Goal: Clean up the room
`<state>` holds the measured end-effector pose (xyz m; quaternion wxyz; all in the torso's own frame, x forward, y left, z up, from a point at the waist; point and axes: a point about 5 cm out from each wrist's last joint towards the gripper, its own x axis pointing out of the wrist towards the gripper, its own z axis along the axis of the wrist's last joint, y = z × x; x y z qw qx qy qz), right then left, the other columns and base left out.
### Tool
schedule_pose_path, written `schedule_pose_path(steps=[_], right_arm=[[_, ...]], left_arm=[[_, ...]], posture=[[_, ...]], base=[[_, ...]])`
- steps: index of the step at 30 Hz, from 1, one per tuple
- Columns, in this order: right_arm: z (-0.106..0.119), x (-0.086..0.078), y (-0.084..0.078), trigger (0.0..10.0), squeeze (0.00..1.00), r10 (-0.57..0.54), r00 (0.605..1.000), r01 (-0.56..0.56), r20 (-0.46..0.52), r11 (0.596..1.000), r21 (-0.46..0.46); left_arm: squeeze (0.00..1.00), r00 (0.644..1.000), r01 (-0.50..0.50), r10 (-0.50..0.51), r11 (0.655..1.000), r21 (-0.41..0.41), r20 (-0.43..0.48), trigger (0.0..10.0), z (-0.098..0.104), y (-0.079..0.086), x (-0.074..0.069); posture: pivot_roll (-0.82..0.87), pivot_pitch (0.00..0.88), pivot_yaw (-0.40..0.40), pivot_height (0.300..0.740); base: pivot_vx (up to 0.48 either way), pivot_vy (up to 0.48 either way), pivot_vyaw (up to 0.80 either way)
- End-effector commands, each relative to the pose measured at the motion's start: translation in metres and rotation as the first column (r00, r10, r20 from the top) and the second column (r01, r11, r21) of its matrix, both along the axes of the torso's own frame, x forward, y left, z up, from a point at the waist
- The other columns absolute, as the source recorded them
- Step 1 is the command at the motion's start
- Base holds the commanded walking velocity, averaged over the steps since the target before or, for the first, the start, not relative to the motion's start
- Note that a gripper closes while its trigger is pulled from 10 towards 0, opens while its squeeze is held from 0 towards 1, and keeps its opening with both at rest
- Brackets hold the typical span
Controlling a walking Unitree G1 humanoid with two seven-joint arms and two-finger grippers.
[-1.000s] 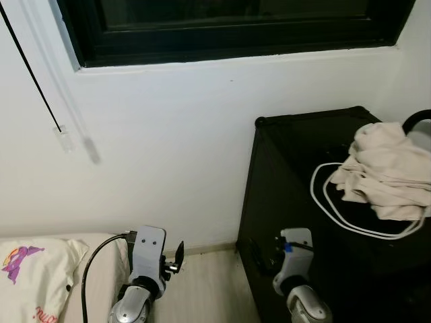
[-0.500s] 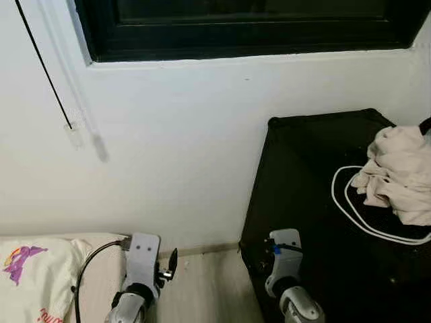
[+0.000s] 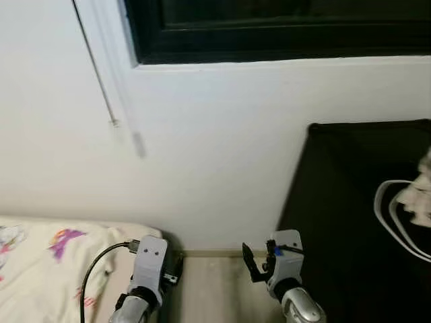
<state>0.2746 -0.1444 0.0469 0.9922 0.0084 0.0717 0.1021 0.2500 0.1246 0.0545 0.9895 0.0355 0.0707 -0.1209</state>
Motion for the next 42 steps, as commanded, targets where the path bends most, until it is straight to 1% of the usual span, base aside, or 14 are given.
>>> schedule_pose_path(steps=[1,5,7,10,15,19,32,35,36,38,40,42], right_arm=[[-0.004,-0.003,0.001,10.0,0.00,-0.005,1.000,0.005,-0.013,1.000,0.005],[-0.004,-0.003,0.000,10.0,0.00,-0.008,1.000,0.008,-0.014,1.000,0.006],[-0.004,-0.003,0.000,10.0,0.00,-0.011,1.000,0.011,-0.009,1.000,0.007],[-0.004,-0.003,-0.002,10.0,0.00,-0.036,0.999,0.037,-0.018,0.999,0.034],[-0.005,-0.003,-0.002,10.0,0.00,-0.040,0.999,0.041,-0.022,0.998,0.040],[-0.005,-0.003,-0.003,10.0,0.00,-0.046,0.999,0.047,-0.025,0.998,0.045],[-0.006,-0.003,-0.002,10.0,0.00,-0.049,0.998,0.051,-0.028,0.997,0.054],[-0.006,-0.003,-0.003,10.0,0.00,-0.049,0.998,0.051,-0.028,0.997,0.056],[-0.005,-0.003,-0.003,10.0,0.00,-0.050,0.998,0.052,-0.028,0.997,0.059],[-0.005,-0.003,-0.003,10.0,0.00,-0.050,0.998,0.052,-0.028,0.997,0.060],[-0.005,-0.003,-0.002,10.0,0.00,-0.050,0.998,0.051,-0.027,0.997,0.061],[-0.004,-0.002,-0.001,10.0,0.00,-0.049,0.998,0.050,-0.026,0.997,0.062]], left_arm=[[0.00,0.999,0.025,-0.025,1.000,0.009,-0.046,10.0,-0.007,-0.001,-0.004],[0.00,0.998,0.043,-0.042,0.999,0.008,-0.056,10.0,-0.008,-0.004,-0.005],[0.00,0.997,0.052,-0.051,0.999,0.012,-0.054,10.0,-0.008,-0.005,-0.006],[0.00,0.997,0.066,-0.064,0.998,0.023,-0.050,10.0,-0.007,-0.007,-0.006],[0.00,0.996,0.077,-0.075,0.996,0.034,-0.051,10.0,-0.008,-0.008,-0.006],[0.00,0.995,0.085,-0.082,0.995,0.051,-0.062,10.0,-0.010,-0.009,-0.006],[0.00,0.995,0.080,-0.077,0.995,0.052,-0.059,10.0,-0.007,-0.008,-0.005],[0.00,0.995,0.069,-0.066,0.996,0.050,-0.072,10.0,-0.007,-0.008,-0.005],[0.00,0.993,0.023,-0.022,1.000,0.009,-0.119,10.0,-0.010,-0.004,-0.003],[0.00,0.992,0.013,-0.013,1.000,-0.002,-0.129,10.0,-0.010,-0.002,-0.003],[0.00,0.992,0.004,-0.006,1.000,-0.011,-0.126,10.0,-0.009,-0.001,-0.002],[0.00,0.995,-0.005,0.005,1.000,0.003,-0.104,10.0,-0.007,0.001,-0.001]], posture=[[-0.05,0.129,0.011,0.740],[-0.06,0.132,0.013,0.740],[-0.06,0.132,0.013,0.740],[-0.05,0.136,0.013,0.740],[-0.05,0.140,0.014,0.740],[-0.05,0.143,0.014,0.740],[-0.05,0.146,0.014,0.740],[-0.06,0.145,0.015,0.740],[-0.05,0.145,0.015,0.740],[-0.05,0.145,0.015,0.740],[-0.05,0.145,0.015,0.740],[-0.05,0.146,0.016,0.740]], base=[[0.000,0.000,0.80],[0.000,0.000,0.80],[0.000,0.000,0.00],[0.000,0.000,0.00],[0.000,0.000,0.00],[0.000,-0.384,0.00],[0.000,-0.446,0.00],[0.000,-0.401,0.00],[0.000,0.480,0.00],[0.000,0.480,0.00],[0.000,0.480,0.00],[0.000,0.000,0.00]])
